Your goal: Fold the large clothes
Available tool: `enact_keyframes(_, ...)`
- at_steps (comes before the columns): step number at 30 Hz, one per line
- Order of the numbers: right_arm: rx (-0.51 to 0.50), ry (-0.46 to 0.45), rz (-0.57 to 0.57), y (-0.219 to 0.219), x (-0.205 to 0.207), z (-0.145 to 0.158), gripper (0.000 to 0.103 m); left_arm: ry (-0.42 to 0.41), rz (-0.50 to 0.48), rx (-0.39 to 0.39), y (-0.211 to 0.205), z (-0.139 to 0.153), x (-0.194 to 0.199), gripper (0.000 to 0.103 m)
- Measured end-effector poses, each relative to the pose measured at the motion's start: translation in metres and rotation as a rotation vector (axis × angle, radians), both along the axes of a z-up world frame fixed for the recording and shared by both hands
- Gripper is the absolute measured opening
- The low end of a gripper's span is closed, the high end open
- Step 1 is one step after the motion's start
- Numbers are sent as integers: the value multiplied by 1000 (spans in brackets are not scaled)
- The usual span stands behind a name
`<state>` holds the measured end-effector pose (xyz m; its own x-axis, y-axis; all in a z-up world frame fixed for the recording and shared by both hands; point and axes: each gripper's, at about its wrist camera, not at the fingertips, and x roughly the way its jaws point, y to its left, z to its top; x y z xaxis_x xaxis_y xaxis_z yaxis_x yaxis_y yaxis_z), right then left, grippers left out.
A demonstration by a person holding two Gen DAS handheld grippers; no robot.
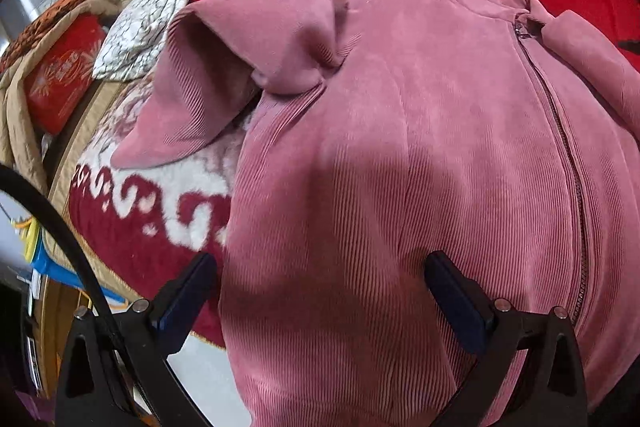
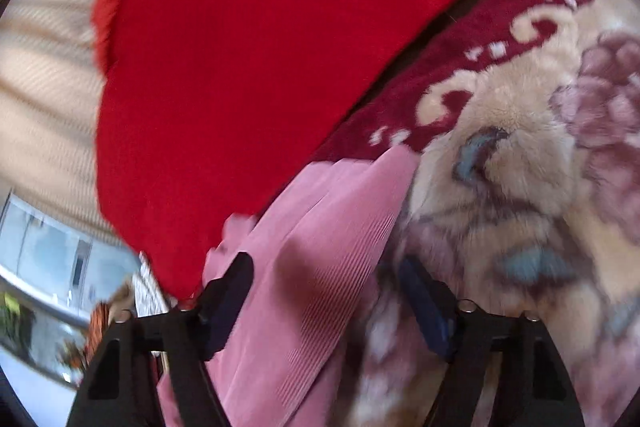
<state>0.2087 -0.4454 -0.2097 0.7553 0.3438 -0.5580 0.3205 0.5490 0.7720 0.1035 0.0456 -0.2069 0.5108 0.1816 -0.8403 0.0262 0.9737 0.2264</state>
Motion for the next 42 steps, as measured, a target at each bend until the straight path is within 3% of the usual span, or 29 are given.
enact_keyframes(2, 41, 5, -18, -8, 12, -12, 61, 8, -7, -13, 0, -3, 2, 103)
enact_keyframes(5, 33, -8, -18, -12, 25, -16, 32, 40, -5, -78, 7, -6, 5, 103)
enact_keyframes(9, -70, -92, 22, 6, 29, 9, 20, 102, 7, -149, 17, -5, 16, 103)
enact_keyframes(11, -155, -160, 47, 23, 21, 34, 19, 90, 12, -156, 18, 0, 15, 103)
enact_keyframes(15, -226, -269, 154, 72, 7, 76, 18, 15, 25, -164, 28, 19, 7, 103)
enact_keyframes(18, -219, -313, 258, 123, 1, 104, 18, -35, 44, -217, 42, 37, 0, 103)
enact_keyframes(22, -193, -324, 394, 198, -3, 104, 18, -106, 51, -221, 57, 57, -9, 103)
enact_keyframes(26, -115, -293, 528, 267, -3, 93, 23, -145, 37, -235, 64, 72, -20, 103)
enact_keyframes(28, -89, -261, 594, 292, -5, 86, 50, -157, 29, -245, 66, 76, -23, 103)
enact_keyframes(29, -87, -245, 613, 299, -6, 84, 90, -159, 24, -250, 66, 74, -23, 103)
enact_keyframes(30, -77, -242, 627, 303, -9, 83, 97, -157, 13, -269, 66, 75, -23, 103)
enact_keyframes(34, -87, -322, 549, 263, -37, 81, 97, -127, -13, -347, 57, 73, -19, 103)
enact_keyframes(38, -128, -293, 410, 206, -52, 76, 95, -68, -13, -441, 38, 61, -3, 103)
enact_keyframes(42, -84, -255, 243, 136, -69, 51, 71, -54, 35, -447, 24, 50, 15, 101)
